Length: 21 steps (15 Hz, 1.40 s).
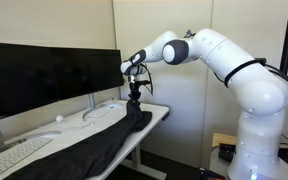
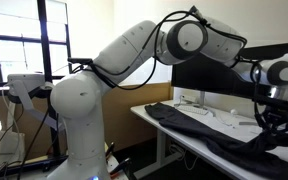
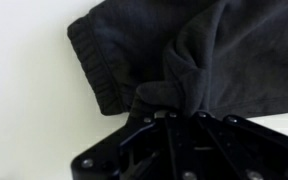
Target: Fold the trousers in half from right to left.
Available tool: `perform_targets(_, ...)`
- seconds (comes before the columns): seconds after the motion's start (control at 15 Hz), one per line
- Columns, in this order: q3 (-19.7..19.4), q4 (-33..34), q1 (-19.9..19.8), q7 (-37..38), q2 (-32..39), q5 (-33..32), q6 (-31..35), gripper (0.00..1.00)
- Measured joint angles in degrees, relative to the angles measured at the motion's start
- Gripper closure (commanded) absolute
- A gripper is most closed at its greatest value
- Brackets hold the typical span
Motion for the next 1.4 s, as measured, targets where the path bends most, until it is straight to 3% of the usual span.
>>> perform_targets(0.87,2.9,-30.8,11.9,6.9,-24.1,-4.3,9.8,0.95)
perform_targets(1.4,6.7,-37.6,21.7,21.4,-28.2,-9.3,15.8,0.95)
